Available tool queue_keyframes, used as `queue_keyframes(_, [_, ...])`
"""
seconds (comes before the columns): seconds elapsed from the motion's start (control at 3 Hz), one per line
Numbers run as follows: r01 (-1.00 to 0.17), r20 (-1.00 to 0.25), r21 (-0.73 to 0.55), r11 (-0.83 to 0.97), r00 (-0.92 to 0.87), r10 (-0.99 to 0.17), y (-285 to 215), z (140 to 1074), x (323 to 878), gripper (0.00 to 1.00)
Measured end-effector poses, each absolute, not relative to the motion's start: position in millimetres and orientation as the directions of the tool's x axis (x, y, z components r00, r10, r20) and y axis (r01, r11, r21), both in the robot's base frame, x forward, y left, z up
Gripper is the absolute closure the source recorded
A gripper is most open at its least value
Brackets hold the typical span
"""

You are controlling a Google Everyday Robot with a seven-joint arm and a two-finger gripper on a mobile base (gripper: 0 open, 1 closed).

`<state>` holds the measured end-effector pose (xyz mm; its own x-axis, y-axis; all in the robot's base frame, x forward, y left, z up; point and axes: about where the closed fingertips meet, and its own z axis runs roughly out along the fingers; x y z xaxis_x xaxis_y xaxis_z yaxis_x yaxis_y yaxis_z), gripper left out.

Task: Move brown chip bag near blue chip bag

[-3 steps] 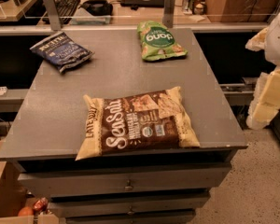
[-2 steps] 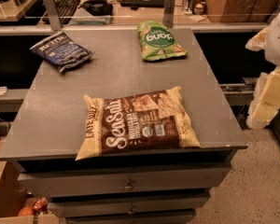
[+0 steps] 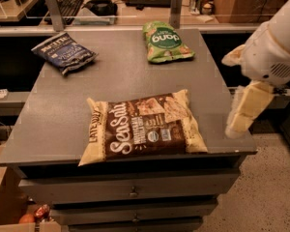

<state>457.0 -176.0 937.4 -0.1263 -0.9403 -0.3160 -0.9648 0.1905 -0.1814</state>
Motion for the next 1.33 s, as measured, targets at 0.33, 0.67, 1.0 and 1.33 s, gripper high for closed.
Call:
queue_keyframes(0.33, [-0.987, -0.432, -0.139, 0.077, -0.010, -0.902, -120, 899, 475, 0.00])
queue_keyframes(0.67, [-0.992, -0.486, -0.127, 0.012, 0.052, -0.872, -89, 880, 481, 0.00])
queue_keyframes(1.0, [-0.995, -0.526, -0.100, -0.019, 0.069, -0.848, -65, 856, 482, 0.00])
queue_keyframes(1.33, [-0.997, -0.550, -0.069, -0.034, 0.067, -0.833, -50, 838, 479, 0.26])
